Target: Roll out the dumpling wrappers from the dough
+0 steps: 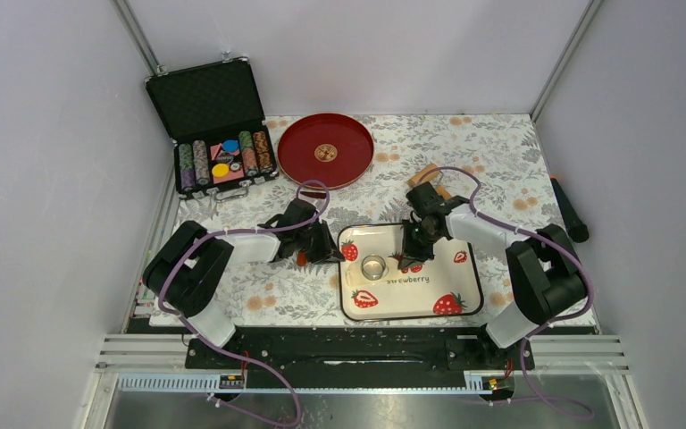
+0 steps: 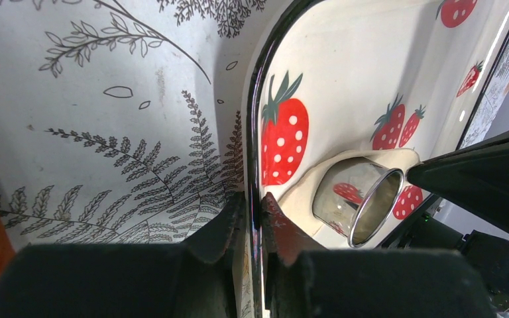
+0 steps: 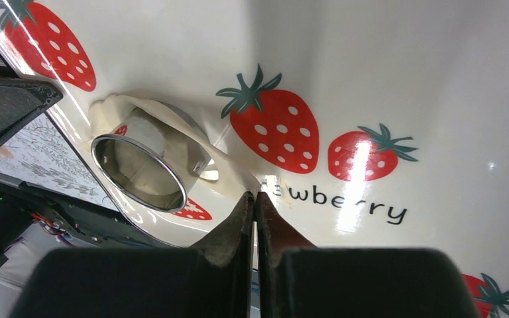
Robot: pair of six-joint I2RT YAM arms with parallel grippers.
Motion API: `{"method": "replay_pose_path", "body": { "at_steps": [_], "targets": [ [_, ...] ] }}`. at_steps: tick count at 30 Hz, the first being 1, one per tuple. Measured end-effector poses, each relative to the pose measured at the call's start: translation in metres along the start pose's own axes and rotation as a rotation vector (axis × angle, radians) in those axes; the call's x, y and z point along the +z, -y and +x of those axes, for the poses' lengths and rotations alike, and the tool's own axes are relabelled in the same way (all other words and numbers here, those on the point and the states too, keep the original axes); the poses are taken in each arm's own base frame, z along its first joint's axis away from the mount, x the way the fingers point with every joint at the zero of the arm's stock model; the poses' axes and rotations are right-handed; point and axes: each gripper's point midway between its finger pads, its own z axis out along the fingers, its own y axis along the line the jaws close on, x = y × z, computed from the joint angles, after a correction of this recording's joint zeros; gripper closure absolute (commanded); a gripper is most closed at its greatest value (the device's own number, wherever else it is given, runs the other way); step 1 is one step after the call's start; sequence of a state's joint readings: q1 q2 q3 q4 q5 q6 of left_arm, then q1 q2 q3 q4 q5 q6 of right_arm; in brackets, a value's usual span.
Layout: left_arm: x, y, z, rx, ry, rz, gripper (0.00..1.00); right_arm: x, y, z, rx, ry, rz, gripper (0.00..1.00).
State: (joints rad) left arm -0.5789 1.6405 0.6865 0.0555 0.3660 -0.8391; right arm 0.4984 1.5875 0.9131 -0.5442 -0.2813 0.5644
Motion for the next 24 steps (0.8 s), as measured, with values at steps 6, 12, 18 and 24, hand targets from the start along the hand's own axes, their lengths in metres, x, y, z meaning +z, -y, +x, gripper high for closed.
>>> {"method": "replay_pose_path", "body": {
  "at_steps": [6,12,18,24],
  "targets": [
    [0.000,0.000,0.000,0.000,0.000,0.001,1.00,-0.004,-0.001,-0.008,-0.019,0.018,0.012,0.95],
    [0.000,0.000,0.000,0.000,0.000,0.001,1.00,-0.001,0.000,-0.018,-0.022,0.016,0.027,0.94],
    [0.000,0.000,0.000,0.000,-0.001,0.001,1.00,0.002,-0.003,-0.029,-0.025,0.010,0.032,0.94],
    [0.001,0.001,0.000,0.001,-0.001,0.005,1.00,0.000,-0.013,-0.043,-0.043,0.020,0.025,0.89]
  ]
}}
